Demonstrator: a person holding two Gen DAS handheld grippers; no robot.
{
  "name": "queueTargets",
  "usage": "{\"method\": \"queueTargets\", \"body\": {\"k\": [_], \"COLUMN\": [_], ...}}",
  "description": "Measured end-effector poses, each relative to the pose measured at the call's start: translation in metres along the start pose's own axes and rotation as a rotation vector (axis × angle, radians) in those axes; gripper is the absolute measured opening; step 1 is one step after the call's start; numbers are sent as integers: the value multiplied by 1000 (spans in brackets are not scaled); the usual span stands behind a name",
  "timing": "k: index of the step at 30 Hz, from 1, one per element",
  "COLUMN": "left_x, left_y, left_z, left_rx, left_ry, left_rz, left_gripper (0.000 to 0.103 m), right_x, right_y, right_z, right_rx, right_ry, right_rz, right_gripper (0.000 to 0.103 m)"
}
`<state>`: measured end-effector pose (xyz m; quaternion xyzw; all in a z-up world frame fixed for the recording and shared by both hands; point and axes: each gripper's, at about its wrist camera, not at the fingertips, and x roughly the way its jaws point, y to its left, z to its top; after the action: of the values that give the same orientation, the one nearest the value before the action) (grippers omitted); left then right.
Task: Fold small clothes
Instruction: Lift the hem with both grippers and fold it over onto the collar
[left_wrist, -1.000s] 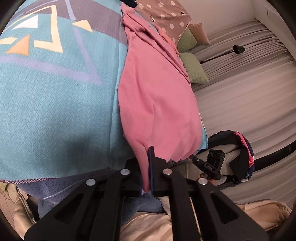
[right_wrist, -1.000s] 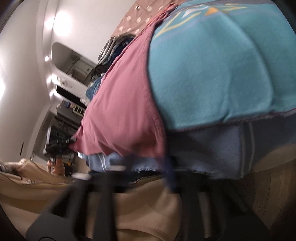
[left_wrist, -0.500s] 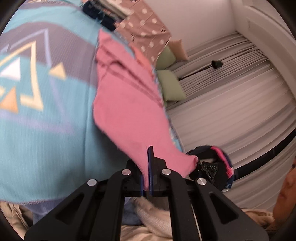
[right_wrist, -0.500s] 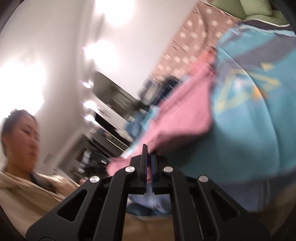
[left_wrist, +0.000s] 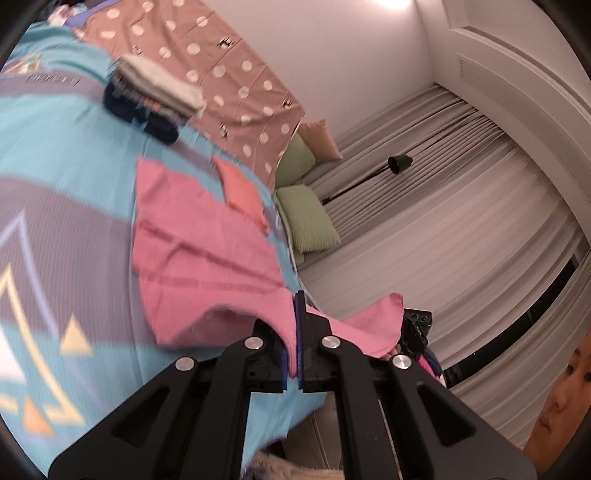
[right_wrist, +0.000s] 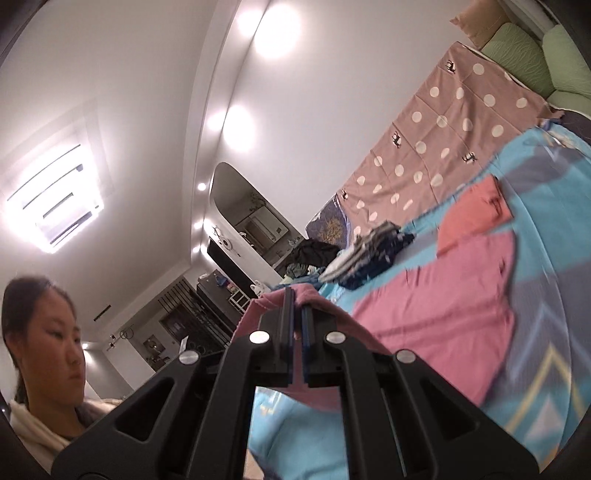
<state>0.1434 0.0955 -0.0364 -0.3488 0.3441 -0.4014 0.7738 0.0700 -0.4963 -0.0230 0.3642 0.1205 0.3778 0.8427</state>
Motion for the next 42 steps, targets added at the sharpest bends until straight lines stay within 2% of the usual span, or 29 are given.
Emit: {"method": "queueTargets", "body": {"k": [4, 8, 14, 20, 26, 31, 35, 37, 39, 40, 42], "left_x": [21, 51, 108, 163, 196, 208, 208, 198, 182, 174, 158], "left_y": [2, 5, 35, 89, 157, 200, 221, 218, 208, 203, 191], "left_z": [50, 101, 161, 189, 187, 187, 194, 199, 205, 208, 212], "left_rx": [-4, 49, 37, -51, -189, -304, -378, -369, -326, -305, -267], "left_ry": [3, 30, 62, 120, 160, 158, 141, 118, 89, 75, 52], "left_rz": [-20, 32, 62, 84, 107, 127, 122, 129, 167, 184, 204], "left_gripper": [3, 2, 2, 2, 2, 3, 12, 21, 49, 53, 54], "right_x": [39, 73, 131, 167, 188, 192, 191, 188, 182, 181, 177], "right_y": [-26, -51, -115, -179, -236, -273, -282, -273, -256, -250, -232], "right_z": [49, 87, 121, 121, 102, 88, 88, 93, 97, 98, 97], "right_rx": [31, 45, 109, 182, 248, 315, 337, 296, 249, 232, 192], "right_ry": [-5, 6, 55, 99, 167, 158, 137, 125, 110, 108, 117], "right_rz": [-2, -23, -102, -190, -288, -368, -468, -516, -554, -568, -576], "right_gripper": [3, 3, 3, 3, 3, 3, 12, 30, 42, 45, 50]}}
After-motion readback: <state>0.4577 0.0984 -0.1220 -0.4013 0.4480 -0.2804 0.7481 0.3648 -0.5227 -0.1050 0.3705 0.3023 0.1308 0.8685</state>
